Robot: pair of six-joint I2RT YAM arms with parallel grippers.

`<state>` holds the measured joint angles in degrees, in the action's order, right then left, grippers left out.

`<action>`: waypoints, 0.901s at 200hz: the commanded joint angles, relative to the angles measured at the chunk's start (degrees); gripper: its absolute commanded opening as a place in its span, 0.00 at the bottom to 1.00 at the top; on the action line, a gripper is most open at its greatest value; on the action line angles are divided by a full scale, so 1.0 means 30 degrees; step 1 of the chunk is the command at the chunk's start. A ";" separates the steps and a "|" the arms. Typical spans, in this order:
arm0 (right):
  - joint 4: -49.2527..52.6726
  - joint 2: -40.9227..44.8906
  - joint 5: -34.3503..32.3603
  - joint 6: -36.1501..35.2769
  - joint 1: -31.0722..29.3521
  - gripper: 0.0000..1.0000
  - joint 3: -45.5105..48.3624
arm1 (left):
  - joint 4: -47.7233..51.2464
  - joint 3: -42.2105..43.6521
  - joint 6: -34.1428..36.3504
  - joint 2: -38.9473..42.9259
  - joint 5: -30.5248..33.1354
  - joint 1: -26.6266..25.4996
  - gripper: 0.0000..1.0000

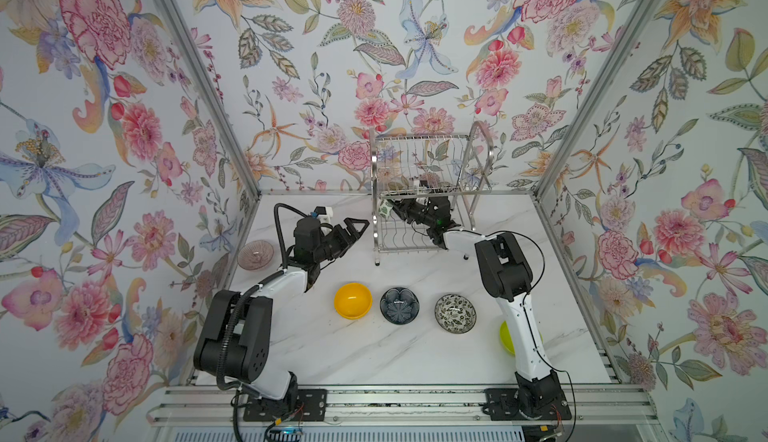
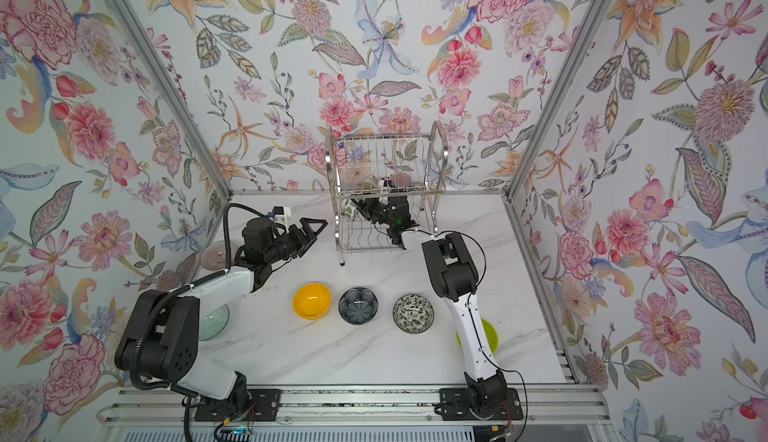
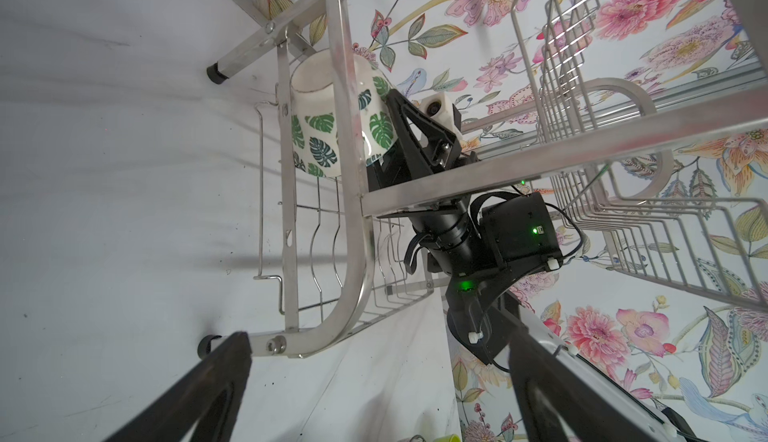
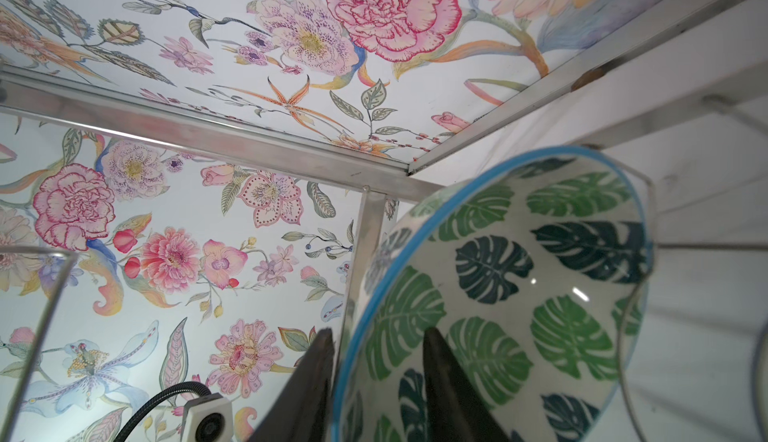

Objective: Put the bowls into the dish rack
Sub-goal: 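Lower the leaf bowl upright into the rack slots with the right gripper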

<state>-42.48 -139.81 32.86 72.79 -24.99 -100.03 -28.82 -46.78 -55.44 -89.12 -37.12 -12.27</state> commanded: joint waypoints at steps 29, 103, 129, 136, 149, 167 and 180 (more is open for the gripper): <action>-0.1630 0.0079 -0.0202 0.1093 0.0135 0.28 0.0128 | -0.0496 0.0435 -0.0212 0.0646 -0.0018 -0.0010 0.99; -0.2577 -0.0244 0.0063 0.0728 0.0136 0.28 -0.0290 | -0.0531 0.0678 -0.0241 0.0749 -0.0066 -0.0018 0.99; -0.3150 -0.0583 0.0286 0.1000 0.0156 0.27 -0.0825 | -0.0509 0.0770 -0.0241 0.0763 -0.0076 -0.0006 0.99; -0.3213 -0.0681 0.0374 0.1072 0.0146 0.27 -0.1036 | -0.0487 0.0768 -0.0241 0.0785 -0.0076 -0.0010 0.99; -0.2980 -0.0783 0.0471 0.1050 0.0139 0.27 -0.1421 | -0.0468 0.0755 -0.0212 0.0819 -0.0076 0.0000 0.99; -0.2701 -0.0858 0.0558 0.0935 0.0157 0.27 -0.1736 | -0.0359 0.0740 -0.0153 0.0850 -0.0047 -0.0011 0.99; -0.2598 -0.0919 0.0586 0.0966 0.0141 0.27 -0.1790 | -0.0333 0.0736 -0.0127 0.0866 -0.0047 0.0004 0.99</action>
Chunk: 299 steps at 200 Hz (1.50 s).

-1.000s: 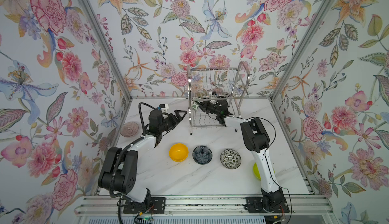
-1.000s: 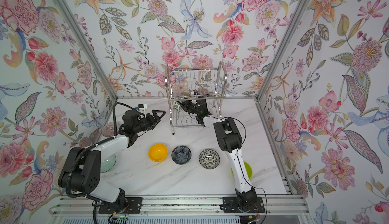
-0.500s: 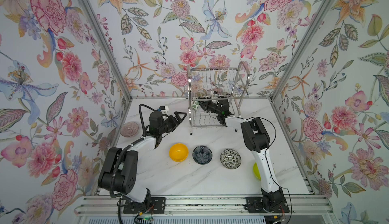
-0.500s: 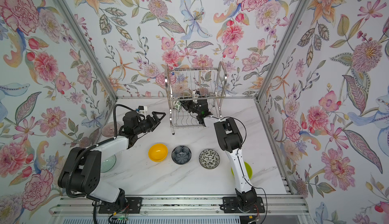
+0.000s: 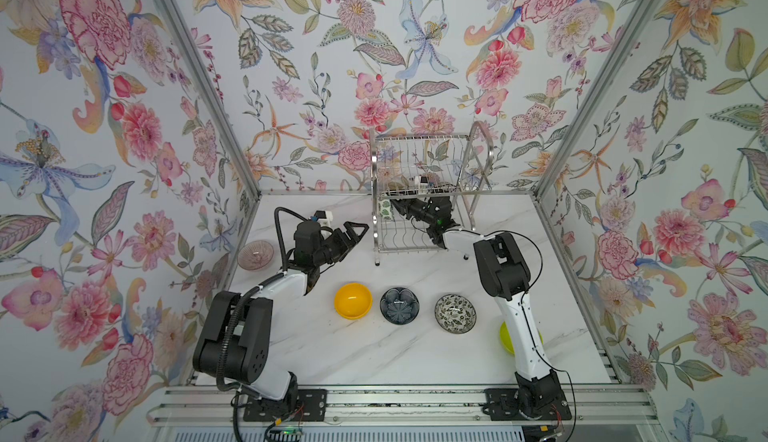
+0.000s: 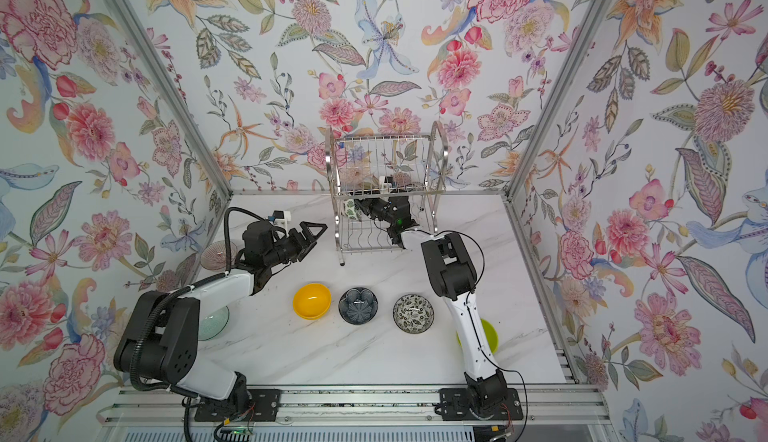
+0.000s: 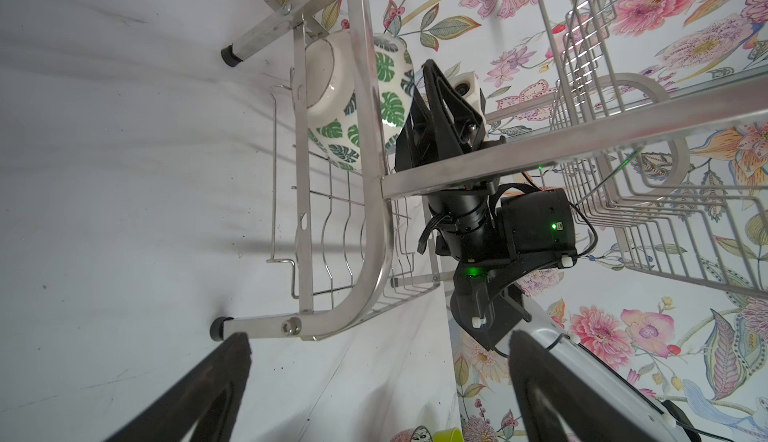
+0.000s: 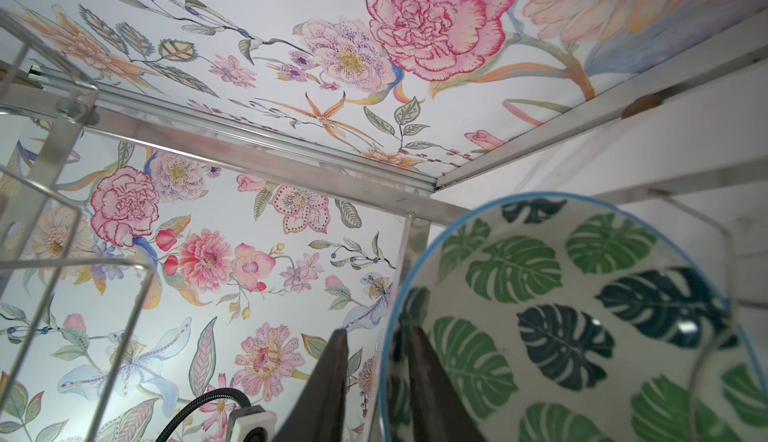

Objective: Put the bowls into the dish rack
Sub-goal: 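Lower the leaf bowl upright into the rack slots with the right gripper, then open the right gripper and draw it back from the rack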

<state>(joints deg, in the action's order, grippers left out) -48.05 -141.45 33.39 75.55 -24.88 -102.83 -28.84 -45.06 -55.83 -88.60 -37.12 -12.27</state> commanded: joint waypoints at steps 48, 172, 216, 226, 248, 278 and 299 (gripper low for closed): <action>-0.1011 -0.0085 0.0239 0.0209 0.0148 0.29 -0.0282 | -0.0234 0.0079 -0.0022 0.0679 -0.0018 -0.0011 0.99; -0.3176 0.2876 -0.0838 0.0041 0.0273 0.43 0.4510 | 0.1016 0.0661 0.0340 0.1761 0.0617 -0.0051 0.99; -0.4598 0.4554 -0.1572 0.0189 0.0122 0.48 0.7493 | 0.3816 0.1004 0.1402 0.3120 0.1739 -0.0157 0.99; -0.4933 0.4955 -0.1780 0.0214 0.0041 0.49 0.8195 | 0.4642 0.1044 0.1707 0.3511 0.1978 -0.0153 0.99; -0.5737 0.5914 -0.2227 0.0247 -0.0168 0.53 0.9800 | 0.6465 0.1072 0.2244 0.4603 0.2637 -0.0157 0.99; -0.6255 0.7493 -0.2758 -0.0011 -0.0517 0.58 1.1995 | 0.9707 0.0708 0.2950 0.5943 0.3829 -0.0183 0.99; -0.6044 0.8793 -0.3020 -0.0472 -0.0884 0.64 1.3477 | 1.2707 0.0355 0.3503 0.6894 0.5167 -0.0180 0.99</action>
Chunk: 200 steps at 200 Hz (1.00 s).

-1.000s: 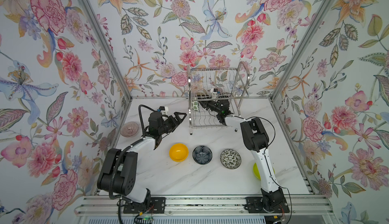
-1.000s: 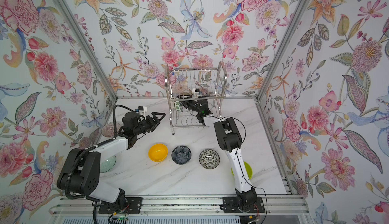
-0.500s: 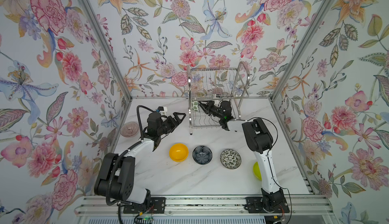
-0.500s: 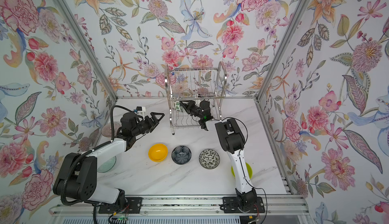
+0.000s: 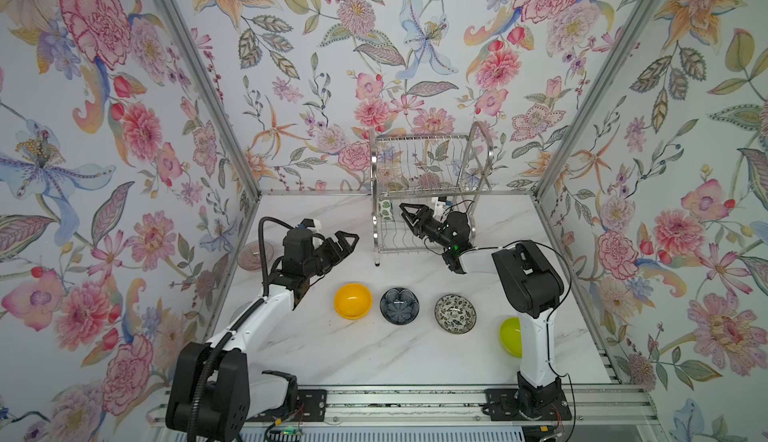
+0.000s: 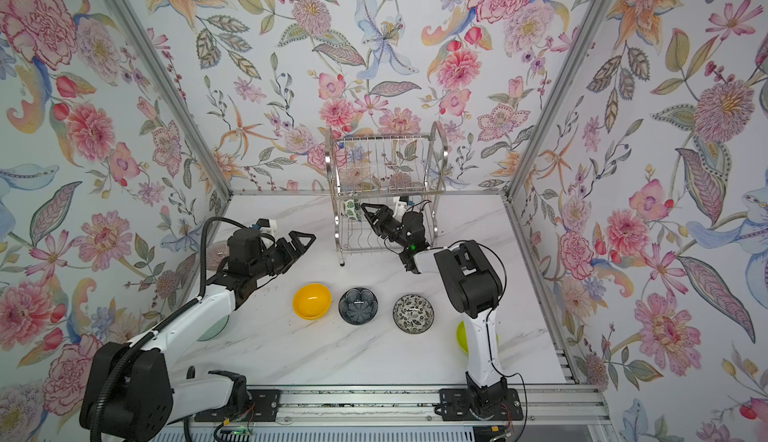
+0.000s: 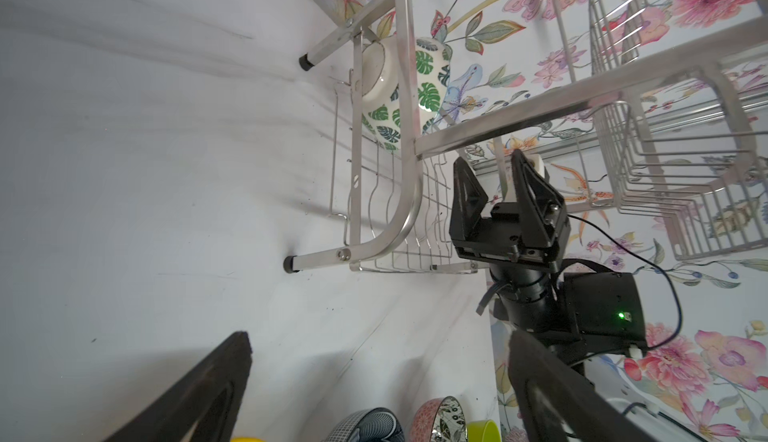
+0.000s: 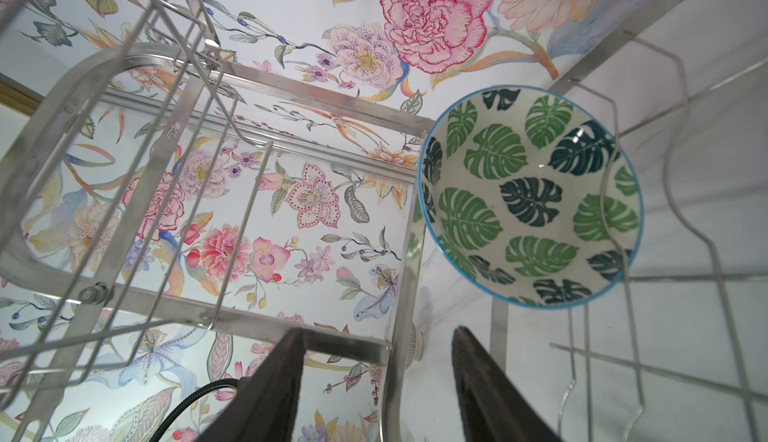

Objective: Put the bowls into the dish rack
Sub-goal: 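Open the right gripper and draw it back from the rack, then lower the left gripper onto the yellow bowl rim while the right arm shifts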

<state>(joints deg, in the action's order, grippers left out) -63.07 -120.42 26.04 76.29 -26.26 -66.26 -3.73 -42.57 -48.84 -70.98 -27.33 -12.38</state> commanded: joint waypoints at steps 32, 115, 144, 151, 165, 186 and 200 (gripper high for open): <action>0.0443 0.4250 -0.1034 -0.2032 -0.1118 0.81 0.3633 | 0.7801 -0.0089 0.1829 0.2669 0.4484 -0.0223 0.99; 1.3602 1.1405 -0.4656 -0.9760 -0.4516 0.99 0.5203 | 0.8823 0.3580 0.0764 0.7379 0.8234 -0.3598 0.98; 1.8829 1.1820 -0.7892 -1.2586 -0.5855 0.99 0.3819 | 0.7853 0.5193 0.0271 0.7108 0.8115 -0.4434 0.93; 1.9730 1.1722 -0.8616 -1.3007 -0.6098 0.99 0.3578 | 0.7467 0.5703 0.0132 0.7113 0.8100 -0.4563 0.91; 2.1549 1.1508 -1.0296 -1.3760 -0.6682 0.99 0.3067 | 0.6322 0.6630 -0.0059 0.7114 0.7816 -0.4812 0.89; 2.2620 1.1431 -1.2436 -1.5067 -0.7518 0.98 0.2859 | 0.6013 0.7038 0.0140 0.6796 0.7975 -0.4942 0.88; 2.2521 1.1462 -1.3815 -1.5640 -0.8000 0.99 0.3167 | 0.5809 0.7202 0.0327 0.6681 0.8136 -0.4968 0.86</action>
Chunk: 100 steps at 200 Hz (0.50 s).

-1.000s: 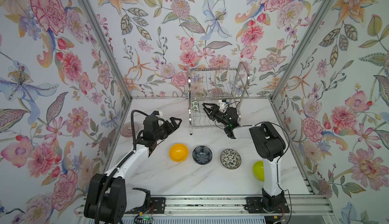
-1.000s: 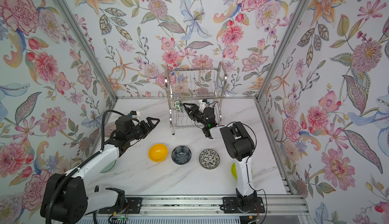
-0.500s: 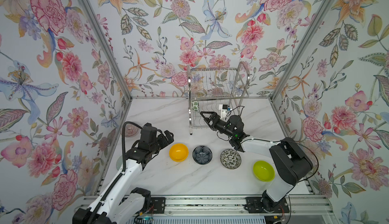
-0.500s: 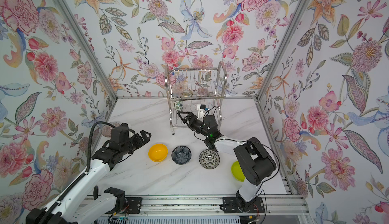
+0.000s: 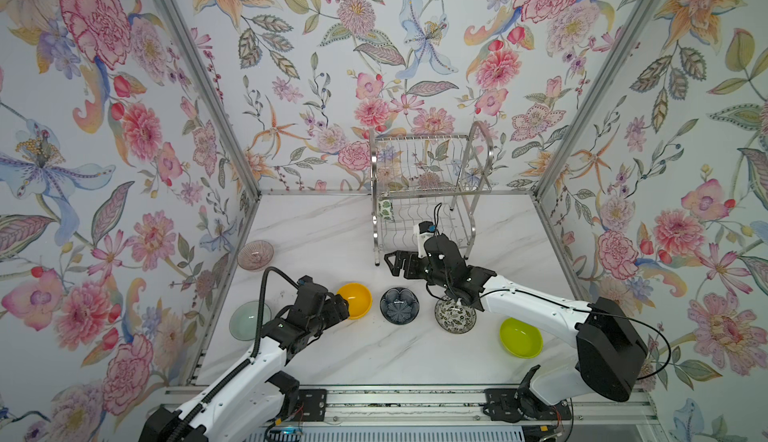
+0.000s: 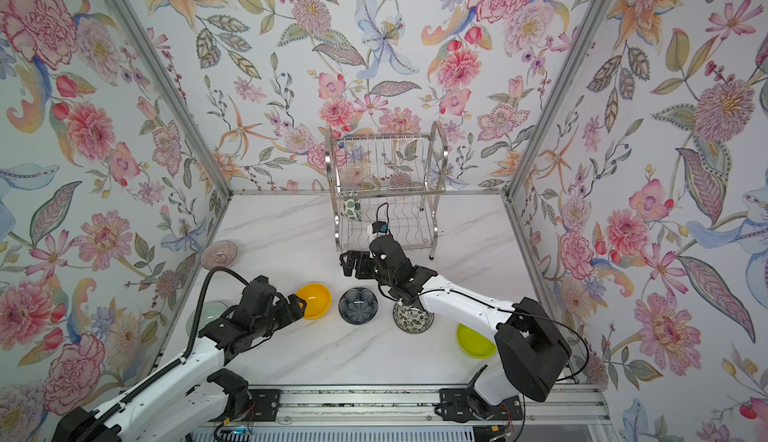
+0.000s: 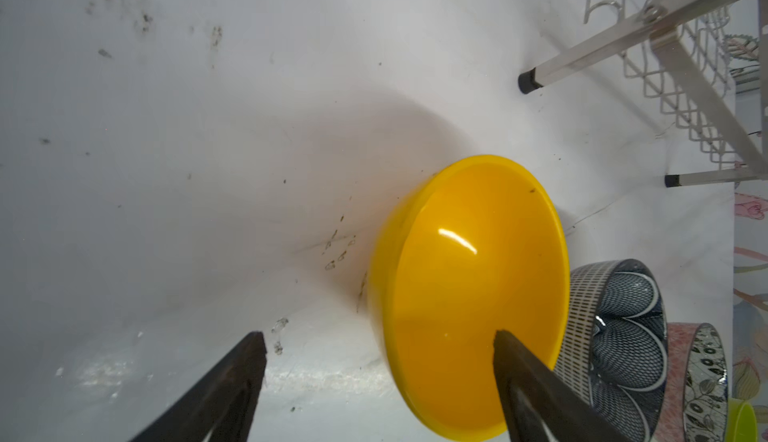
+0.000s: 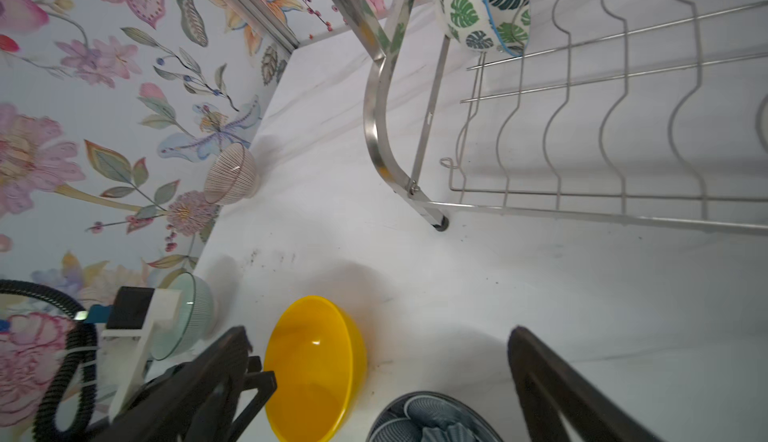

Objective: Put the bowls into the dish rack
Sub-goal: 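Lower the left gripper onto the yellow bowl rim while the right arm shifts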

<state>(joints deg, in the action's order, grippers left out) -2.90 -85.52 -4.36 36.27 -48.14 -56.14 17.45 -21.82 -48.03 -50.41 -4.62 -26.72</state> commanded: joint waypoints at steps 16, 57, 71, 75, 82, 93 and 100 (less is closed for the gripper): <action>0.2436 -0.0333 -0.4384 -0.2376 -0.0911 0.99 0.0012 | -0.1995 0.0580 0.0051 -0.0400 0.0283 -0.0182 0.81; 0.2075 -0.0674 -0.4534 -0.2770 -0.0975 0.99 0.0168 | -0.2883 0.0471 0.0340 -0.1324 0.0410 -0.0234 0.56; 0.1885 -0.0802 -0.4795 -0.3064 -0.0966 0.98 0.0089 | -0.2888 0.0248 0.0231 -0.1716 0.0065 -0.0234 0.54; 0.1880 -0.0873 -0.4904 -0.3169 -0.0974 0.99 0.0019 | -0.2914 0.0244 0.0180 -0.1750 0.0006 -0.0234 0.52; 0.1972 -0.1035 -0.5001 -0.3310 -0.0960 0.99 -0.0172 | -0.2979 0.0286 0.0104 -0.1735 0.0003 -0.0259 0.48; 0.2297 -0.1381 -0.5179 -0.3501 -0.0933 0.98 -0.0625 | -0.3005 0.0400 0.0073 -0.1648 0.0125 -0.0263 0.45; 0.2578 -0.1565 -0.5330 -0.3606 -0.0894 0.99 -0.0954 | -0.2888 0.0404 0.0098 -0.1632 0.0336 -0.0262 0.44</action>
<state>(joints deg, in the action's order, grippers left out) 2.46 -87.83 -17.43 28.08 -50.94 -56.27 9.69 -20.99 -47.81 -55.46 -4.25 -27.03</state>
